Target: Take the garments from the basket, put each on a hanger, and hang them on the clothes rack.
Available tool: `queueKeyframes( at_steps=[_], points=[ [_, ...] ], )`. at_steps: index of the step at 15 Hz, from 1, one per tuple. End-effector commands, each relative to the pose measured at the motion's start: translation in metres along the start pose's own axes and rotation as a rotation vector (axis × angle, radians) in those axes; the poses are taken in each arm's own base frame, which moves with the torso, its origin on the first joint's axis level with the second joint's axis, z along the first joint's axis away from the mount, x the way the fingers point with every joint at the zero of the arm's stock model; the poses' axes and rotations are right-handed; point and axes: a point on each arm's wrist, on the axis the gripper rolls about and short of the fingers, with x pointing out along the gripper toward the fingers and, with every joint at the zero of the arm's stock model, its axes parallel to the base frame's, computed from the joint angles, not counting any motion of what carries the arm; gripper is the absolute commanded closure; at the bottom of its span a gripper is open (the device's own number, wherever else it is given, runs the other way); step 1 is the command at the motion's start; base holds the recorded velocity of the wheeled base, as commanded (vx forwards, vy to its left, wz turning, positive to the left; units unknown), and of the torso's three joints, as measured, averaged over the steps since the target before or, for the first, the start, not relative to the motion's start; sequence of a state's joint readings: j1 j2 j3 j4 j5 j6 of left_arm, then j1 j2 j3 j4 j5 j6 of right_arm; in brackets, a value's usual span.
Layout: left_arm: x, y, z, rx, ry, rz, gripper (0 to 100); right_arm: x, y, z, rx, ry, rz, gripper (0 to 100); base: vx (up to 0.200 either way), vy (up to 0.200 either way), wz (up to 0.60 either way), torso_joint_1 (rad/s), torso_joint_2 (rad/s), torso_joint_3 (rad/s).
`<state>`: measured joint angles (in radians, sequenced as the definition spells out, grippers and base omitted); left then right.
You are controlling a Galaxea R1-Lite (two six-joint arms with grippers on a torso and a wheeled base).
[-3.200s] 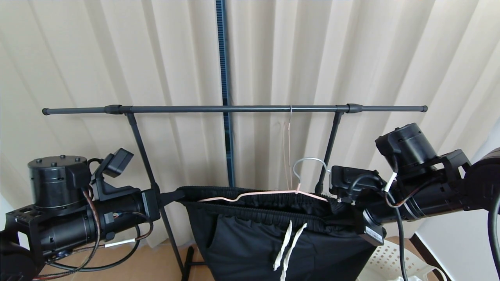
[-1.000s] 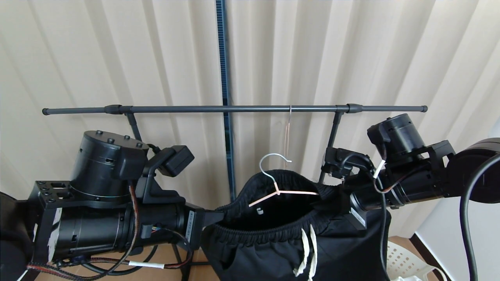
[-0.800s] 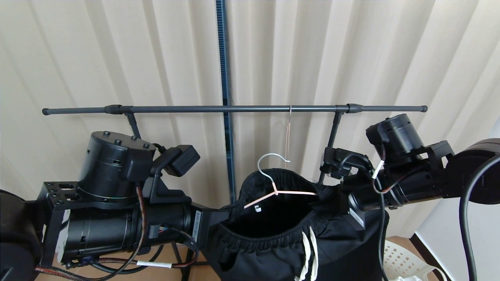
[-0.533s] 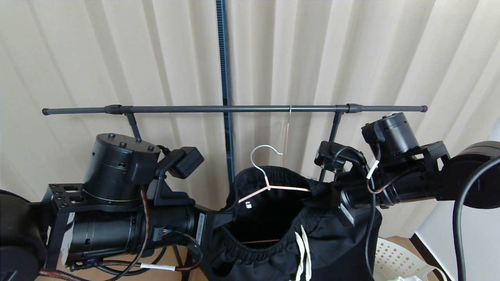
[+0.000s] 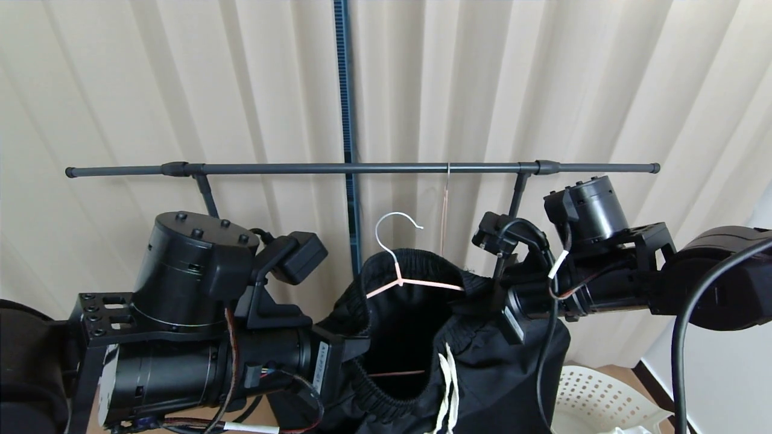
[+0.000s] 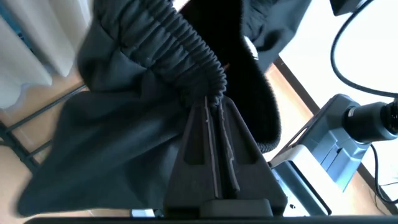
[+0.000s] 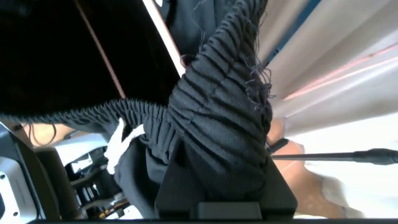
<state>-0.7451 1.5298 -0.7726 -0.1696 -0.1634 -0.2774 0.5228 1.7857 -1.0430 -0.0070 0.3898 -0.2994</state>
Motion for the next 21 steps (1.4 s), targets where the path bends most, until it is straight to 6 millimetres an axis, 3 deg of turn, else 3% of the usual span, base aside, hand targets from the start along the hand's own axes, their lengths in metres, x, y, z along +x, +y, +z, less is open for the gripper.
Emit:
queueKeyframes(
  at_steps=[1,7,20,21],
  points=[
    [-0.004,-0.007,0.000,0.015,-0.010,-0.023,100,0.006,0.002,-0.001,0.000,0.012,0.012,100,0.000,0.000,0.00,0.000,0.00,0.000],
    [0.000,-0.012,-0.006,0.006,0.020,-0.034,100,0.005,0.002,0.003,0.046,-0.063,-0.001,100,0.000,0.000,0.00,0.000,0.00,0.000],
    [0.046,0.001,0.000,-0.055,0.037,0.095,100,0.001,0.007,0.001,0.003,-0.192,0.060,100,0.000,0.000,0.00,0.000,0.00,0.000],
    [0.048,0.002,0.002,-0.052,0.013,0.113,0,0.002,0.007,-0.001,-0.004,-0.207,0.056,100,0.000,0.000,0.00,0.000,0.00,0.000]
  ],
)
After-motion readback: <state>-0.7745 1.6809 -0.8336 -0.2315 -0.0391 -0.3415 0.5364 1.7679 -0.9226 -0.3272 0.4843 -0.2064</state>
